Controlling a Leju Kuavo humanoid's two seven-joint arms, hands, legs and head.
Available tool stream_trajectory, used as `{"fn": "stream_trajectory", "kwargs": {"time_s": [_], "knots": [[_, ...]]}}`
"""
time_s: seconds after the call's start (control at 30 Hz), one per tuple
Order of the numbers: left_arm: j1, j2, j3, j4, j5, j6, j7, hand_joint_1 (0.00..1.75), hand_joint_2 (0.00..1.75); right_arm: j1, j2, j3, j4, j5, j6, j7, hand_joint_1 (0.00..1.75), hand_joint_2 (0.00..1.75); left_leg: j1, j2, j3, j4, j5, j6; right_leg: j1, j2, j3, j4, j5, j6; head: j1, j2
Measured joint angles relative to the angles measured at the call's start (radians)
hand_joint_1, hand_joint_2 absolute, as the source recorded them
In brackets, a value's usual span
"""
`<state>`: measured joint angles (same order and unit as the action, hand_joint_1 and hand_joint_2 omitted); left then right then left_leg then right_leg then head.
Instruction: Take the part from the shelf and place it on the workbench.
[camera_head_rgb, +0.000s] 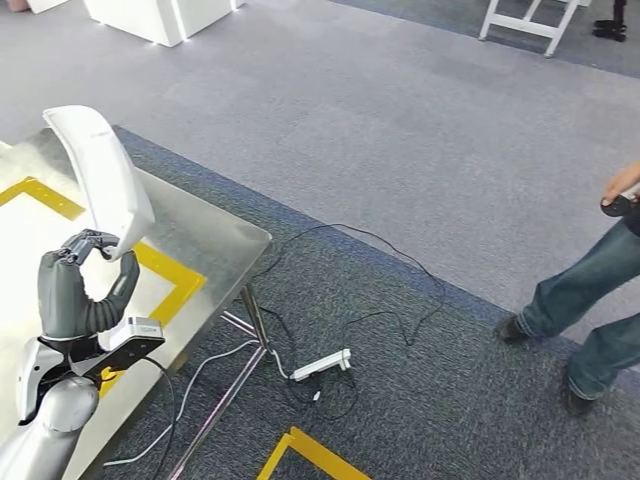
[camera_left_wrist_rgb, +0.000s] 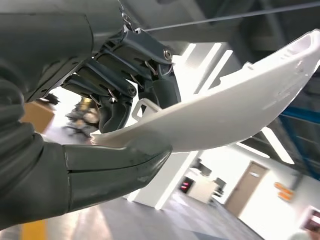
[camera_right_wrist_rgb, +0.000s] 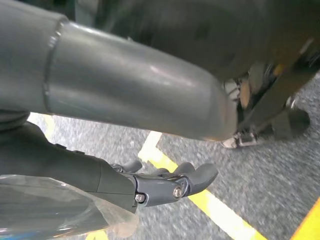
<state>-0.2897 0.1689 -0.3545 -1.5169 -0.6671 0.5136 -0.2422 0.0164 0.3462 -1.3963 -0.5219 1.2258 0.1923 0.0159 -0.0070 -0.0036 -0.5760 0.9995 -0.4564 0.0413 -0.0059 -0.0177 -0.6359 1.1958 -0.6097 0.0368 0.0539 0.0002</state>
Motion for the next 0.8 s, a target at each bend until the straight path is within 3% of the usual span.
{"fn": "stream_trajectory", "kwargs": {"time_s": [0.07,0.1,0.17,0.23,0.3,0.37,0.4,0.43,0.5,0.57,0.6,0.63,0.7,0.73,0.8], "knots": [[0.002,-0.001,-0.001,0.004,0.0,-0.001,0.0,1.75,1.75,0.002,0.0,-0.003,-0.001,0.001,0.0,0.001,0.0,0.0,0.001,-0.026,0.0,0.001,-0.001,0.002,-0.002,0.015,-0.062,0.104,-0.027,0.004,0.002,0.0],[0.003,-0.002,-0.002,0.006,0.0,-0.001,0.0,1.75,1.75,0.002,0.0,-0.004,-0.001,0.001,0.0,0.001,0.0,0.0,0.002,-0.041,0.0,0.001,-0.002,0.001,-0.002,0.017,-0.069,0.104,-0.011,0.005,0.003,0.0],[0.004,-0.003,-0.003,0.008,0.0,-0.001,0.0,1.75,1.75,0.003,-0.001,-0.008,-0.002,0.004,0.0,0.0,0.0,0.0,0.005,-0.07,0.002,0.006,-0.005,-0.005,-0.008,0.033,-0.028,-0.003,0.064,0.008,0.003,0.0],[0.003,-0.003,-0.004,0.009,0.0,-0.001,0.001,1.75,1.75,0.002,0.0,-0.012,-0.002,0.009,-0.001,0.0,0.0,0.0,0.008,-0.095,-0.003,0.018,-0.012,-0.017,-0.018,0.091,0.029,-0.126,0.111,0.011,0.002,0.0],[0.0,-0.004,-0.004,0.011,0.0,0.0,0.002,1.75,1.75,0.001,0.001,-0.017,-0.003,0.013,-0.002,0.0,0.0,0.0,0.011,-0.12,-0.015,0.026,-0.014,-0.03,-0.021,0.123,0.053,-0.166,0.109,0.005,0.002,0.0],[0.0,-0.003,-0.005,0.013,0.0,0.0,0.003,1.75,1.75,0.001,0.002,-0.018,-0.003,0.015,-0.002,0.0,0.0,0.0,0.015,-0.136,-0.02,0.027,-0.012,-0.04,-0.02,0.1,0.06,-0.171,0.108,-0.008,0.001,0.0],[0.0,-0.002,-0.005,0.013,0.0,0.0,0.003,1.75,1.75,0.001,0.002,-0.018,-0.004,0.016,-0.003,0.0,0.0,0.0,0.014,-0.124,-0.025,0.035,-0.017,-0.045,-0.02,0.086,0.064,-0.172,0.108,-0.014,-0.001,0.0],[-0.002,-0.002,-0.005,0.014,0.0,0.0,0.003,1.75,1.75,0.001,0.003,-0.019,-0.004,0.017,-0.003,0.0,0.0,0.0,0.012,-0.096,-0.038,0.064,-0.033,-0.049,-0.021,0.071,0.068,-0.175,0.107,-0.021,-0.006,0.0],[-0.007,-0.002,-0.007,0.016,0.0,0.0,0.003,1.75,1.75,0.002,0.004,-0.021,-0.006,0.017,-0.003,0.0,0.0,0.0,0.01,-0.031,-0.096,0.182,-0.088,-0.057,-0.017,0.038,0.076,-0.176,0.101,-0.031,-0.015,0.0],[-0.007,-0.003,-0.009,0.019,0.0,0.0,0.003,1.75,1.75,0.003,0.004,-0.023,-0.006,0.017,-0.003,0.0,0.0,0.0,0.012,-0.006,-0.159,0.302,-0.125,-0.059,-0.013,0.005,0.082,-0.176,0.094,-0.036,-0.017,0.0],[-0.006,-0.003,-0.009,0.021,0.0,0.0,0.004,1.75,1.75,0.002,0.004,-0.025,-0.007,0.017,-0.003,0.0,0.0,0.0,0.012,-0.004,-0.17,0.317,-0.117,-0.058,-0.011,-0.01,0.085,-0.176,0.09,-0.037,-0.017,0.0],[-0.005,-0.003,-0.01,0.022,0.0,0.0,0.004,1.75,1.75,0.002,0.004,-0.025,-0.007,0.017,-0.003,0.0,0.0,0.0,0.012,-0.001,-0.16,0.291,-0.09,-0.056,-0.009,-0.024,0.09,-0.176,0.086,-0.036,-0.017,0.0],[-0.006,-0.003,-0.01,0.023,0.0,0.0,0.005,1.75,1.75,0.001,0.004,-0.025,-0.007,0.017,-0.003,0.0,0.0,0.0,0.006,0.026,-0.097,0.161,-0.019,-0.043,-0.006,-0.049,0.103,-0.177,0.077,-0.035,-0.017,0.0],[-0.008,-0.004,-0.01,0.023,0.0,0.0,0.005,1.75,1.75,0.0,0.004,-0.025,-0.007,0.017,-0.003,0.0,0.0,0.0,-0.001,0.05,-0.066,0.098,0.002,-0.035,-0.003,-0.06,0.108,-0.177,0.073,-0.032,-0.017,0.0],[-0.012,-0.005,-0.01,0.023,0.0,0.0,0.005,1.75,1.75,-0.002,0.004,-0.026,-0.007,0.018,-0.003,0.0,0.0,0.0,-0.014,0.079,-0.041,0.04,0.005,-0.023,0.001,-0.081,0.112,-0.179,0.066,-0.023,-0.016,0.0]]}}
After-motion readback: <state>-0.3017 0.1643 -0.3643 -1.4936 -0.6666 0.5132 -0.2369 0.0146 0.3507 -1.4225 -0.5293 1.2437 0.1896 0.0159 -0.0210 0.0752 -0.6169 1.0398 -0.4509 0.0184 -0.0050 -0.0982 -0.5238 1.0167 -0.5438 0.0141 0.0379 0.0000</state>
